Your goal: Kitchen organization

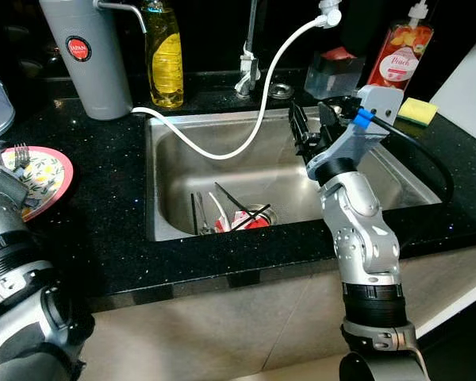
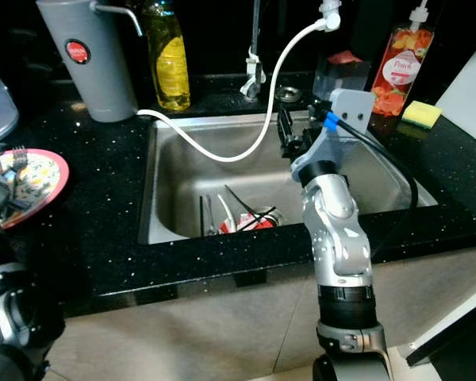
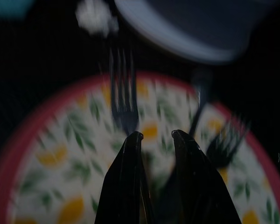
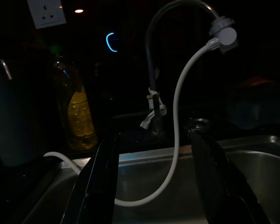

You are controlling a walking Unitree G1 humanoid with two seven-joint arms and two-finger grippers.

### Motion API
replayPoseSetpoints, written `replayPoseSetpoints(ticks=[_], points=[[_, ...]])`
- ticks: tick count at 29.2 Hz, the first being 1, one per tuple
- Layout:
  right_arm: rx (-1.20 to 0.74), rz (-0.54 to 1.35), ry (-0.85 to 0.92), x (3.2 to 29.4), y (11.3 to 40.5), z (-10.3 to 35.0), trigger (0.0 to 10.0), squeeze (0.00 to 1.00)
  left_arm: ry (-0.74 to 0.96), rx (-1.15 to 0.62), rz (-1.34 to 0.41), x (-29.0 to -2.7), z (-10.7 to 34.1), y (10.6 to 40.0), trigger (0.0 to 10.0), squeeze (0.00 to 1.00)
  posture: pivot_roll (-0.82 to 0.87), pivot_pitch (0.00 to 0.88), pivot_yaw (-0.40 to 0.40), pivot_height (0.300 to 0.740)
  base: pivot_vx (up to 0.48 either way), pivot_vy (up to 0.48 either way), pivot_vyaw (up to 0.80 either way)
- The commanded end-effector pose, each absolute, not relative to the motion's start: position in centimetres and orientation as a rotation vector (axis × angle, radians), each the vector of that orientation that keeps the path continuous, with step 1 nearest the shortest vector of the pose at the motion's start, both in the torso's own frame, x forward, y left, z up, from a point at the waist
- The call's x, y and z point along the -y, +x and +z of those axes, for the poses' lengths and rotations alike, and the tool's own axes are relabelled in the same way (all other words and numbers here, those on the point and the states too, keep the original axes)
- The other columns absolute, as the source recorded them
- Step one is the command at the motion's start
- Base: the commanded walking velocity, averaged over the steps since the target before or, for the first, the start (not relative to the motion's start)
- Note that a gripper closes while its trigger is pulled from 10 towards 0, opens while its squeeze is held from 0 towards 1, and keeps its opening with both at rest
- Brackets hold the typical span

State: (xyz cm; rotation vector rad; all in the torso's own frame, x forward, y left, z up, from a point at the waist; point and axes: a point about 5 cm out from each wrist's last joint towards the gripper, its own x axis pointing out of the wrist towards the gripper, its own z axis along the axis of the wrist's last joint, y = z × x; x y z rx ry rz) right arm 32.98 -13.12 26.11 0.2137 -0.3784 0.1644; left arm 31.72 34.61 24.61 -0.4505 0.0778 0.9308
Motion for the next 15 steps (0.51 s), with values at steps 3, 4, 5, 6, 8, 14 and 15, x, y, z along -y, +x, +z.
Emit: replayPoseSetpoints(ticks=[3,4,5,6,8,14,15], points=[[0.378,0.164,0.216,13.3,33.2,26.1,10.0,0.00,-0.411,-0.093,0.966,-35.2,24.1,31.1,10.0,0.00,0.07,0.000,-0.014,0.740,0.000,0.000,0.00],[0.377,0.160,0.219,13.3,33.2,26.1,10.0,0.00,-0.418,-0.103,0.967,-35.2,23.8,31.1,10.0,0.00,0.07,0.000,-0.010,0.740,0.000,0.000,0.00],[0.377,0.158,0.221,13.3,33.2,26.1,10.0,0.00,-0.426,-0.115,0.969,-35.2,23.5,31.1,10.0,0.00,0.07,0.000,-0.010,0.740,0.000,0.000,0.00],[0.377,0.157,0.222,13.3,33.2,26.1,10.0,0.00,-0.432,-0.125,0.969,-35.2,23.3,31.1,10.0,0.00,0.06,0.000,-0.007,0.740,0.000,0.000,0.00],[0.382,0.159,0.221,13.3,33.3,26.2,10.0,0.00,-0.489,-0.158,0.944,-34.8,22.5,31.6,10.0,0.00,0.06,0.000,-0.014,0.740,0.000,0.000,0.00],[0.383,0.160,0.214,13.4,33.3,26.3,10.0,0.00,-0.606,-0.235,0.855,-33.8,20.7,32.4,10.0,0.00,0.06,0.000,-0.020,0.740,0.000,0.000,0.00],[0.383,0.160,0.214,13.4,33.3,26.3,10.0,0.00,-0.606,-0.235,0.855,-33.8,20.7,32.4,10.0,0.00,0.06,0.000,-0.020,0.740,0.000,0.000,0.00]])
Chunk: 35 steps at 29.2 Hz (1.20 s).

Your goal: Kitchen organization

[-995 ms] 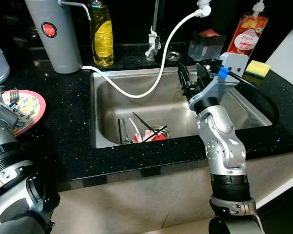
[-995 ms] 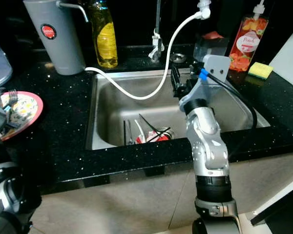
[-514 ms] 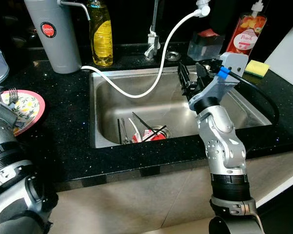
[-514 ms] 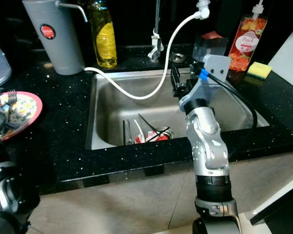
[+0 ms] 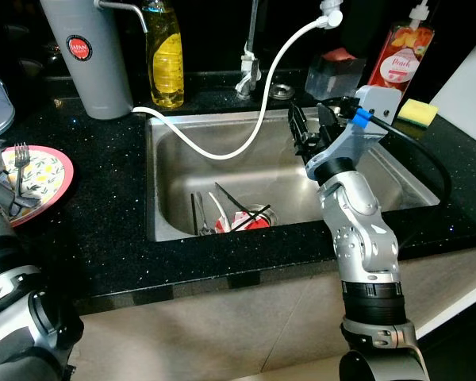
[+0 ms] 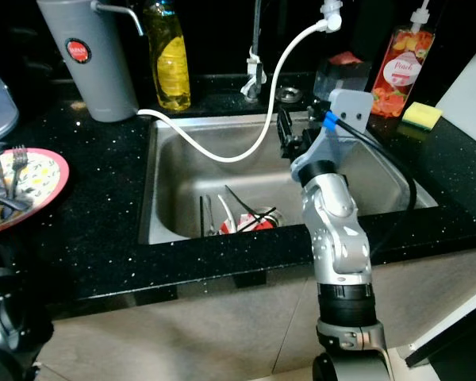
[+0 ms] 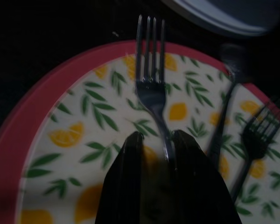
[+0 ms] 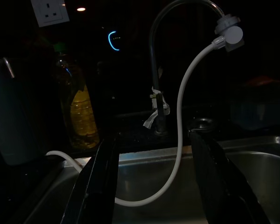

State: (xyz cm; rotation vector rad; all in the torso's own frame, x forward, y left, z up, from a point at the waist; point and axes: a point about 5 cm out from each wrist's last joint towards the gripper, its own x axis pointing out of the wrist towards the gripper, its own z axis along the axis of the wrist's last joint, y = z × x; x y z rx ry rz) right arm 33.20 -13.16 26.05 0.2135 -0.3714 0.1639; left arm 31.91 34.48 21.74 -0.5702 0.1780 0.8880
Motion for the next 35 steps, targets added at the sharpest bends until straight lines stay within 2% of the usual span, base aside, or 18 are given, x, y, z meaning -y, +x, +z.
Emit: replayPoseSetpoints(ticks=[1,8,10,11,12,21,22,24,27,28,29,32,34,35], points=[[0.383,0.159,0.214,13.5,33.2,26.3,10.0,0.00,-0.612,-0.243,0.835,-33.6,20.6,32.5,10.0,0.00,0.06,0.000,-0.019,0.740,0.000,0.000,0.00],[0.388,0.155,0.218,13.4,33.3,26.4,10.0,0.00,-0.632,-0.256,0.735,-32.7,20.4,33.3,10.0,0.00,0.06,0.000,-0.021,0.740,0.000,0.000,0.00],[0.391,0.158,0.218,13.4,33.3,26.5,10.0,0.00,-0.637,-0.250,0.720,-32.5,20.5,33.4,9.7,0.00,0.06,0.000,-0.022,0.740,0.000,0.000,0.00],[0.391,0.162,0.217,13.4,33.3,26.5,10.0,0.00,-0.638,-0.246,0.715,-32.4,20.5,33.5,3.5,0.00,0.07,0.000,-0.023,0.740,0.000,0.000,0.00],[0.388,0.165,0.215,13.3,33.3,26.5,10.0,0.00,-0.635,-0.248,0.719,-32.5,20.3,33.2,0.0,0.00,0.06,0.000,-0.025,0.740,0.000,0.000,0.00],[0.393,0.157,0.217,13.5,33.4,26.5,10.0,0.00,-0.628,-0.249,0.731,-32.8,20.2,33.4,0.0,0.00,0.05,0.000,-0.022,0.740,0.000,0.000,0.00],[0.394,0.159,0.215,13.5,33.4,26.6,10.0,0.00,-0.568,-0.177,0.740,-32.9,21.5,33.4,0.0,0.00,0.06,0.000,-0.022,0.740,0.000,0.000,0.00],[0.393,0.161,0.214,13.5,33.4,26.6,10.0,0.00,-0.542,-0.145,0.740,-33.0,22.1,33.3,0.0,0.00,0.06,0.000,-0.022,0.740,0.000,0.000,0.00],[0.391,0.161,0.215,13.5,33.3,26.5,10.0,0.00,-0.484,0.027,0.666,-32.8,24.7,33.2,0.0,0.00,0.06,0.000,-0.026,0.740,0.000,0.000,0.00],[0.391,0.160,0.216,13.5,33.3,26.5,10.0,0.00,-0.465,0.104,0.632,-32.6,26.1,33.2,7.8,0.00,0.06,0.000,-0.026,0.740,0.000,0.000,0.00],[0.392,0.159,0.218,13.5,33.3,26.5,10.0,0.00,-0.442,0.152,0.610,-32.3,27.0,33.1,10.0,0.00,0.06,0.000,-0.026,0.740,0.000,0.000,0.00],[0.393,0.158,0.219,13.5,33.3,26.5,10.0,0.00,-0.413,0.188,0.593,-32.1,27.8,33.2,10.0,0.00,0.06,0.000,-0.026,0.740,0.000,0.000,0.00],[0.396,0.155,0.222,13.5,33.4,26.6,10.0,0.00,-0.304,0.253,0.502,-30.5,29.9,33.7,10.0,0.00,0.06,0.000,-0.030,0.740,0.000,0.000,0.00],[0.396,0.155,0.222,13.5,33.4,26.6,10.0,0.00,-0.304,0.253,0.502,-30.5,29.9,33.7,10.0,0.00,0.06,0.000,-0.030,0.740,0.000,0.000,0.00]])
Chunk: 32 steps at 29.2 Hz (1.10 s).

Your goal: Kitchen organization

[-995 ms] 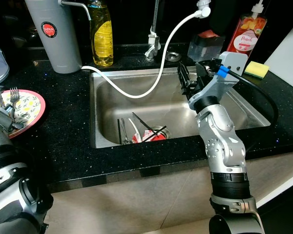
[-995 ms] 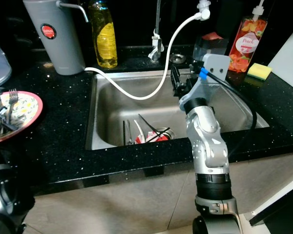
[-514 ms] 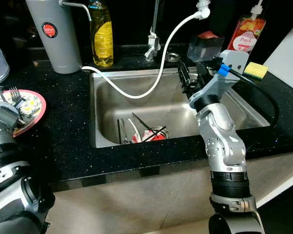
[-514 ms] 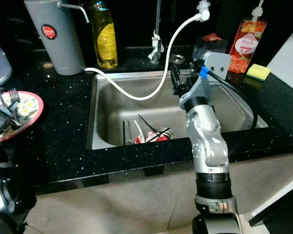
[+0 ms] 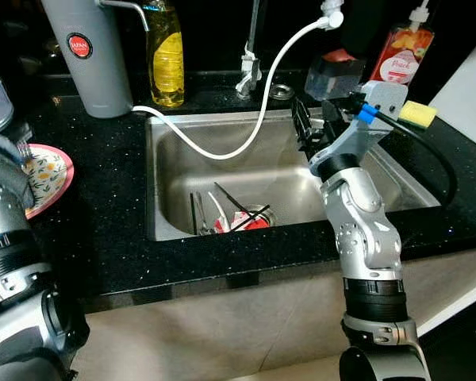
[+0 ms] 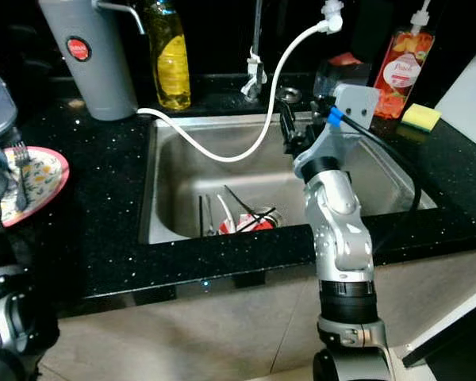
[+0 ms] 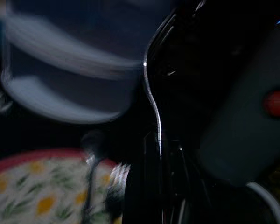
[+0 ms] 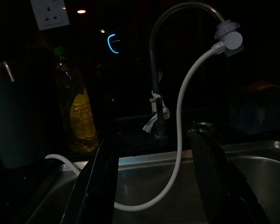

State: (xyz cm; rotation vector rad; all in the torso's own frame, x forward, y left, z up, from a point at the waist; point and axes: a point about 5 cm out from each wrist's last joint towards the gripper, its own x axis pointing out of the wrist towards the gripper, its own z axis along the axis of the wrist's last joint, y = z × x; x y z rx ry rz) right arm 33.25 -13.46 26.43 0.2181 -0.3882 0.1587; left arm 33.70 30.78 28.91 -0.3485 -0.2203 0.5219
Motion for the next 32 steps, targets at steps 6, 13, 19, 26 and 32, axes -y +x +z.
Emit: replayPoseSetpoints(ticks=[6,13,19,26,32], points=[[0.397,0.147,0.218,13.8,33.3,26.7,10.0,0.00,-0.138,0.299,0.170,-25.0,31.5,34.1,10.0,0.00,0.07,0.000,-0.030,0.740,0.000,0.000,0.00],[0.404,0.134,0.223,13.9,33.4,26.9,10.0,0.00,-0.046,0.210,-0.204,-18.6,30.2,35.3,10.0,0.00,0.05,0.000,-0.028,0.740,0.000,0.000,0.00],[0.401,0.145,0.216,13.8,33.5,26.9,10.0,0.00,0.081,0.024,-0.384,-14.6,27.1,36.5,10.0,0.00,0.05,0.000,-0.026,0.740,0.000,0.000,0.00],[0.408,0.136,0.218,13.8,33.4,26.9,10.0,0.00,0.090,-0.116,-0.505,-11.7,24.6,36.7,10.0,0.00,0.03,0.000,-0.001,0.740,0.000,0.000,0.00],[0.402,0.123,0.215,14.1,33.2,26.7,10.0,0.00,0.131,-0.170,-0.491,-11.8,23.0,36.5,10.0,0.12,0.03,0.000,0.005,0.740,0.000,0.000,0.00]])
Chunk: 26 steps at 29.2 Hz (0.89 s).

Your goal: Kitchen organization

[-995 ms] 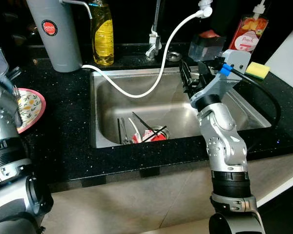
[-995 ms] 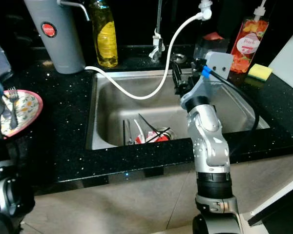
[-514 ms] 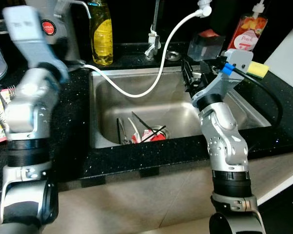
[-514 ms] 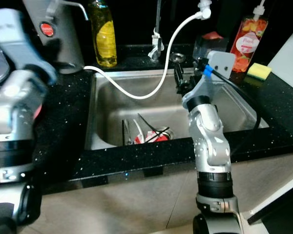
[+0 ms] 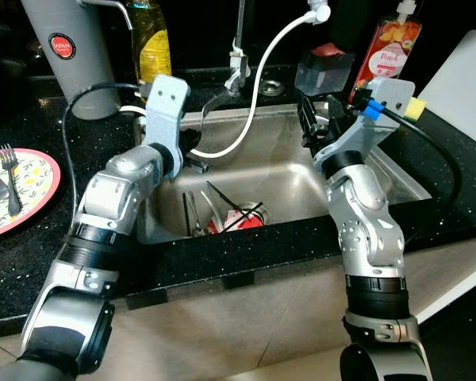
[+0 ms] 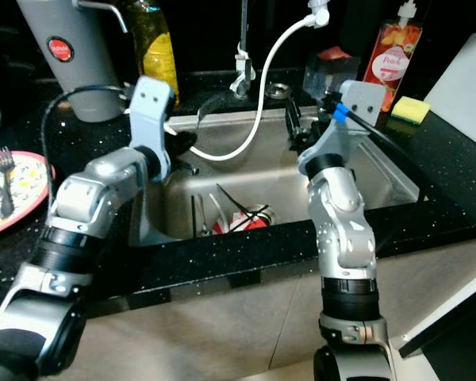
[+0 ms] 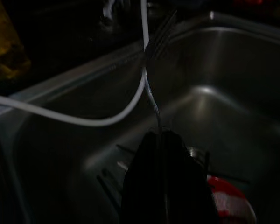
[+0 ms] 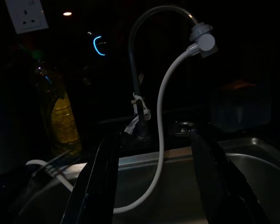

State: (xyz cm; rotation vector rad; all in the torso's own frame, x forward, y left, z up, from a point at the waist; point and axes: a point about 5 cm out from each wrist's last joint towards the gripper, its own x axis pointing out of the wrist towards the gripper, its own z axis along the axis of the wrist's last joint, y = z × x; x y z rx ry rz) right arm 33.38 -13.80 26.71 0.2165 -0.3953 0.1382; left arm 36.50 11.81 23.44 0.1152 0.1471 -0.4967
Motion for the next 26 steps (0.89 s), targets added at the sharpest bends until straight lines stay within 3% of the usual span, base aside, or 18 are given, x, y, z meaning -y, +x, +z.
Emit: replayPoseSetpoints(ticks=[1,5,6,9,13,15,22,26], points=[[0.401,0.121,0.216,14.2,33.2,26.6,10.0,0.00,0.136,-0.172,-0.486,-11.8,22.8,36.4,10.0,1.00,0.03,0.000,0.003,0.740,0.000,0.000,0.00],[0.402,0.130,0.219,13.9,33.3,26.7,10.0,0.00,0.090,-0.039,-0.504,-11.6,24.9,36.2,10.0,1.00,0.04,0.000,-0.004,0.740,0.000,0.000,0.00],[0.404,0.135,0.220,13.8,33.3,26.7,10.0,0.00,0.025,0.103,-0.520,-11.6,27.1,35.7,10.0,0.00,0.04,0.000,-0.004,0.740,0.000,0.000,0.00],[0.404,0.132,0.223,13.8,33.2,26.7,10.0,0.00,-0.151,0.449,-0.437,-13.6,32.5,33.9,10.0,0.00,0.04,0.000,-0.001,0.740,0.000,0.000,0.00],[0.403,0.128,0.223,13.9,33.2,26.6,10.0,0.00,-0.052,0.495,-0.341,-14.4,33.1,33.7,10.0,0.00,0.04,0.000,0.002,0.740,0.000,0.000,0.00],[0.404,0.124,0.224,14.0,33.2,26.6,10.0,0.00,0.088,0.490,-0.281,-14.5,32.7,33.8,10.0,0.00,0.04,0.000,-0.008,0.740,0.000,0.000,0.00],[0.398,0.148,0.219,13.5,33.1,26.5,10.0,0.00,0.171,0.329,-0.220,-15.0,30.1,34.4,10.0,0.00,0.05,0.000,-0.010,0.740,0.000,0.000,0.00],[0.396,0.150,0.220,13.4,33.0,26.4,10.0,0.00,0.129,0.157,-0.340,-14.6,27.6,34.3,10.0,0.00,0.04,0.000,-0.009,0.740,0.000,0.000,0.00]])
